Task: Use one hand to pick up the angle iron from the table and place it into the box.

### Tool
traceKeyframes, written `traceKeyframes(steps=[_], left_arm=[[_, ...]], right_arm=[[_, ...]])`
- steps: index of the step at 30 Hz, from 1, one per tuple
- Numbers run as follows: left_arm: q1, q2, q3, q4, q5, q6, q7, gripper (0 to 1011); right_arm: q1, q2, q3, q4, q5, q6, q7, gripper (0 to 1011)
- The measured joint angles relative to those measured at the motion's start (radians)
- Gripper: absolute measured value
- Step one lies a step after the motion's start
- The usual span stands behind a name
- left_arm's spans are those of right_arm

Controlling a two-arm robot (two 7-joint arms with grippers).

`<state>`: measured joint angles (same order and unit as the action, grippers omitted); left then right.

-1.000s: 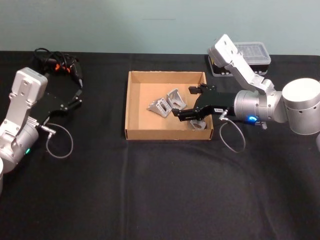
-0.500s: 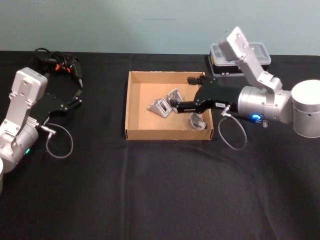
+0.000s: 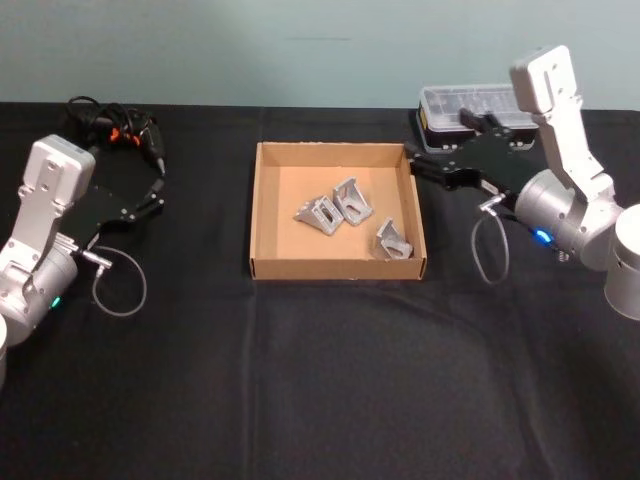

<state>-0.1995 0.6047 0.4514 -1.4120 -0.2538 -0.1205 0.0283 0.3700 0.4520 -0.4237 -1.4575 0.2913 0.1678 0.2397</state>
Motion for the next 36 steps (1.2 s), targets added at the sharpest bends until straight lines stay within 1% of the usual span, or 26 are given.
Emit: traceKeyframes(steps=[1,2,5,36], left_arm=[[0.0,0.0,0.0,0.0,0.0,0.0,0.0,1000],[0.0,0.0,0.0,0.0,0.0,0.0,0.0,1000],[0.0,0.0,0.0,0.0,0.0,0.0,0.0,1000],[0.0,0.0,0.0,0.0,0.0,0.0,0.0,1000]], right_arm=[[-0.009,-0.003,0.006,-0.004,-0.012,0.003,-0.024,1000],[-0.013,-0.005,0.008,-0.006,-0.018,0.005,-0.033,1000],[-0.02,-0.01,0.015,-0.007,-0.033,0.011,-0.047,1000],[-0.019,-0.008,0.012,-0.005,-0.03,0.008,-0.043,1002]])
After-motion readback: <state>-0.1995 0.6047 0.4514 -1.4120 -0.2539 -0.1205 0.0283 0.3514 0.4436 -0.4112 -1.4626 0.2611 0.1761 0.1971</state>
